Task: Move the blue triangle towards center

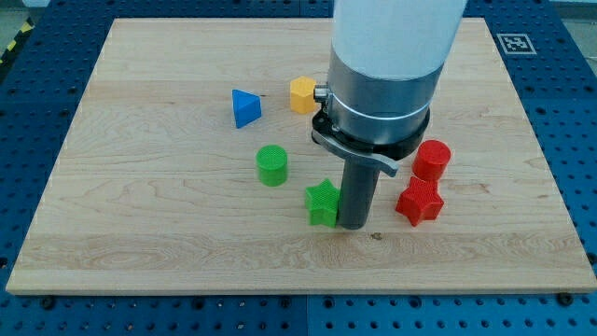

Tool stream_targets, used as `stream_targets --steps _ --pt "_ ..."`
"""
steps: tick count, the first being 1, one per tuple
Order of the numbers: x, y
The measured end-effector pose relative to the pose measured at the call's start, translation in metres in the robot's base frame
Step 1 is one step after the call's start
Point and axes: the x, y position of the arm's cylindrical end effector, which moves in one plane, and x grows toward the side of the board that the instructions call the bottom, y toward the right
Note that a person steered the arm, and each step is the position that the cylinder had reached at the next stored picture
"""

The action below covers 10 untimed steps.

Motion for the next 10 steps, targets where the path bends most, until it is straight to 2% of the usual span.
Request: stream_targets --steps 2,3,5,6,8,9,10 --pt "0.045 -0.008" --pt "0.045 -0.043" --pt "0.046 -0.054" --pt "0.020 -0.096" --pt "-0.110 -0.154" --pt "-0.172 -0.154" --pt "-0.182 -0.157"
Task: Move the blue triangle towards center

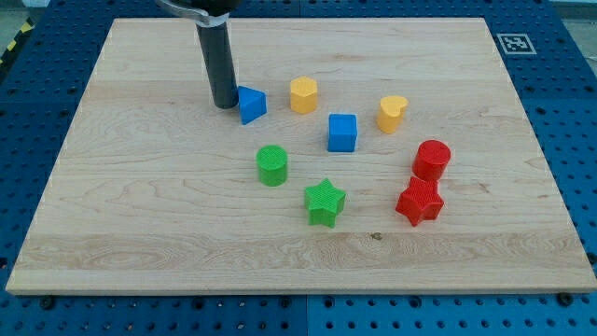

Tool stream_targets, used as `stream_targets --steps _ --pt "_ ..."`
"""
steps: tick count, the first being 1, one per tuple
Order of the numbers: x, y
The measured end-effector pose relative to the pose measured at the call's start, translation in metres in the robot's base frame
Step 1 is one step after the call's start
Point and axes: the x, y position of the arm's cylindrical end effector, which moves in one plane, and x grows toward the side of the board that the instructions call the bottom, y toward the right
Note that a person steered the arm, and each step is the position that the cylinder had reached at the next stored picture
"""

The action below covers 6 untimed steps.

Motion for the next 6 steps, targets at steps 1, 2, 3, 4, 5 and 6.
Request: stream_targets --steps 1,2,3,4,5,6 --pt "-0.023 -0.019" --pt "-0.056 -0.028" --pt "-0.055 -0.028" --pt "-0.040 -0.023" --pt "-0.030 -0.002" --pt "-0.027 0.029"
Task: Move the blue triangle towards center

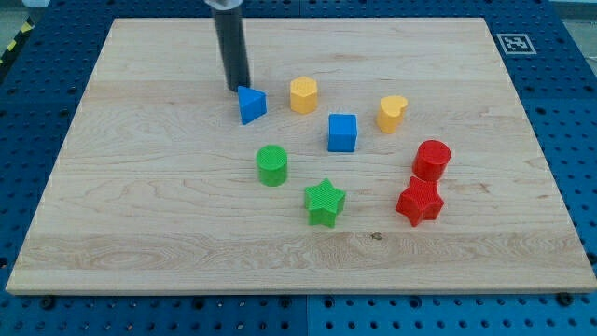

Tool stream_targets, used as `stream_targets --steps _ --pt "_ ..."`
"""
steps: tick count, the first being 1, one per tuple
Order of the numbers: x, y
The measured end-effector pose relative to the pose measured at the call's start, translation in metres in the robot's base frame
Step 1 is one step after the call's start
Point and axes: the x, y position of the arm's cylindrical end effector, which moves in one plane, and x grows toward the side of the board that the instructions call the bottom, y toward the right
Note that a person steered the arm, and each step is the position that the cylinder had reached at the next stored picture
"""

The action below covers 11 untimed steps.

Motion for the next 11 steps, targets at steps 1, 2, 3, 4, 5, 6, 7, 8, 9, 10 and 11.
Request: stream_targets --steps 1,2,3,4,5,6,7,8,9,10,11 --pt "0.011 0.006" --pt "0.013 0.006" --pt "0.023 0.006" --pt "0.032 0.006" --pt "0.020 -0.012" --pt "0.021 -0.052" --pt "0.022 -0.057" --pt "0.033 -0.032" --pt "0.039 -0.028" --pt "0.039 -0.028" --pt "0.048 -0.028"
